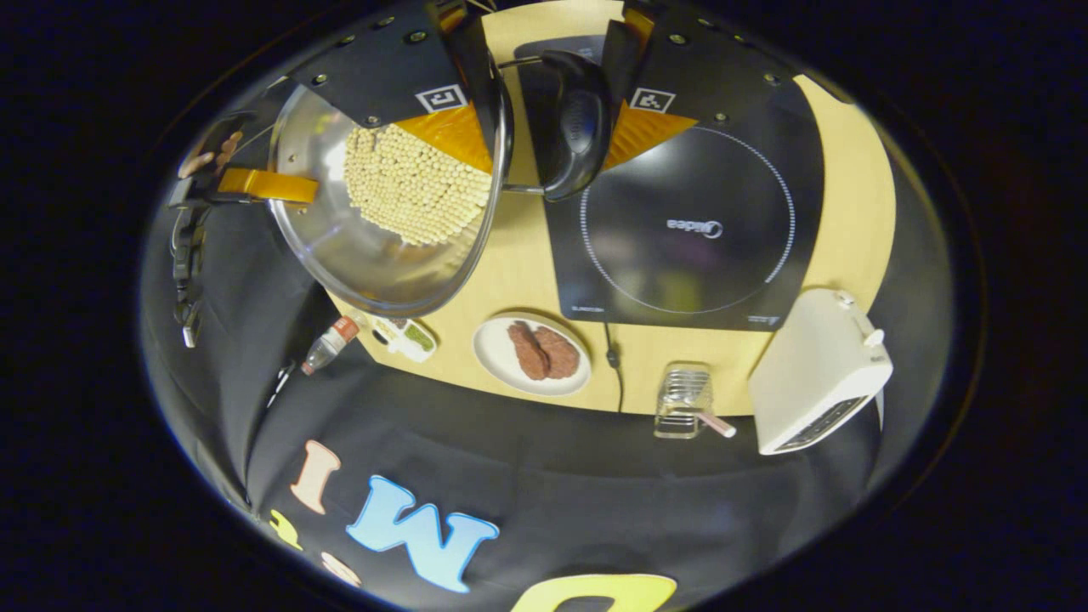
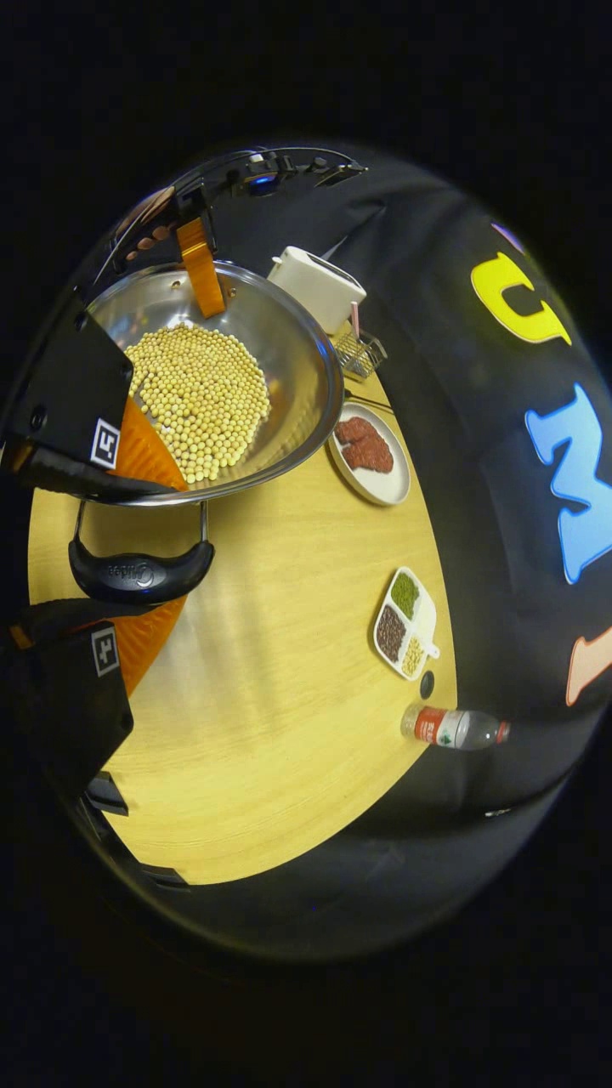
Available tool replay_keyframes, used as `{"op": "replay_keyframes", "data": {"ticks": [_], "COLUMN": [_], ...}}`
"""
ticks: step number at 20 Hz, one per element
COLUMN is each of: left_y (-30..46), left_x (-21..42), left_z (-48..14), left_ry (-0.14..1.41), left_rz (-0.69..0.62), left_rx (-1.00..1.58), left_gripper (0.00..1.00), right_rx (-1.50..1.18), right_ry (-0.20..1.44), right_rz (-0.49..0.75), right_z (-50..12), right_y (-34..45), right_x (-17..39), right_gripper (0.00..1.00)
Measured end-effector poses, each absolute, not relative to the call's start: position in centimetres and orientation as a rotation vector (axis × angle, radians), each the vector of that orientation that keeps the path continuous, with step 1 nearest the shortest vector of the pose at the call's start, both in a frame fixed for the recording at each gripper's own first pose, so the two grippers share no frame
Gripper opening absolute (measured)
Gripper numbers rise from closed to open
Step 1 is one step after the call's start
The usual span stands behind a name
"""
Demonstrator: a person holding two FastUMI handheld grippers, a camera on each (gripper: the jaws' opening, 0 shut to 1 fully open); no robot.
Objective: First push the handle of the pot to place it horizontally, then grasp the pot with both hands and set it on the induction cooktop.
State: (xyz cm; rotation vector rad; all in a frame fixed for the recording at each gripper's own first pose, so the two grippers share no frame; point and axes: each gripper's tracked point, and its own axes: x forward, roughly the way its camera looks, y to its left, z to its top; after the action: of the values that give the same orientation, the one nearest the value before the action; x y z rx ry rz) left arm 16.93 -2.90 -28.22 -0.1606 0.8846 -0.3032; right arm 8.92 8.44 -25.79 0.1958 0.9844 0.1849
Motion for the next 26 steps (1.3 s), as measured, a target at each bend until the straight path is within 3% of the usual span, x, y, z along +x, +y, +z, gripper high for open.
{"op": "replay_keyframes", "data": {"ticks": [6, 9, 12, 13, 14, 21, 23, 26], "left_y": [3.4, 6.6, 9.7, 10.5, 11.2, 15.9, 16.7, 17.7], "left_x": [17.4, 17.9, 18.5, 18.4, 18.6, 20.5, 21.3, 22.5], "left_z": [-28.0, -28.0, -27.8, -27.8, -28.1, -28.8, -29.1, -29.7], "left_ry": [0.871, 0.871, 0.85, 0.849, 0.848, 0.834, 0.827, 0.822], "left_rz": [-0.244, -0.21, -0.172, -0.162, -0.151, -0.121, -0.119, -0.116], "left_rx": [-0.177, -0.185, -0.178, -0.178, -0.185, -0.205, -0.211, -0.222], "left_gripper": [0.58, 0.58, 0.54, 0.58, 0.51, 0.58, 0.51, 0.51], "right_rx": [0.161, 0.161, 0.165, 0.162, 0.158, 0.136, 0.143, 0.14], "right_ry": [0.993, 1.009, 1.016, 1.014, 1.012, 0.987, 0.988, 0.979], "right_rz": [0.243, 0.266, 0.28, 0.287, 0.294, 0.321, 0.32, 0.317], "right_z": [-25.4, -25.6, -25.8, -25.9, -25.9, -26.9, -27.1, -27.4], "right_y": [14.6, 17.7, 20.5, 21.3, 22.0, 26.1, 27.1, 28.2], "right_x": [9.6, 10.2, 10.7, 11.0, 11.2, 13.6, 14.4, 15.6], "right_gripper": [0.5, 0.53, 0.5, 0.5, 0.5, 0.53, 0.53, 0.48]}}
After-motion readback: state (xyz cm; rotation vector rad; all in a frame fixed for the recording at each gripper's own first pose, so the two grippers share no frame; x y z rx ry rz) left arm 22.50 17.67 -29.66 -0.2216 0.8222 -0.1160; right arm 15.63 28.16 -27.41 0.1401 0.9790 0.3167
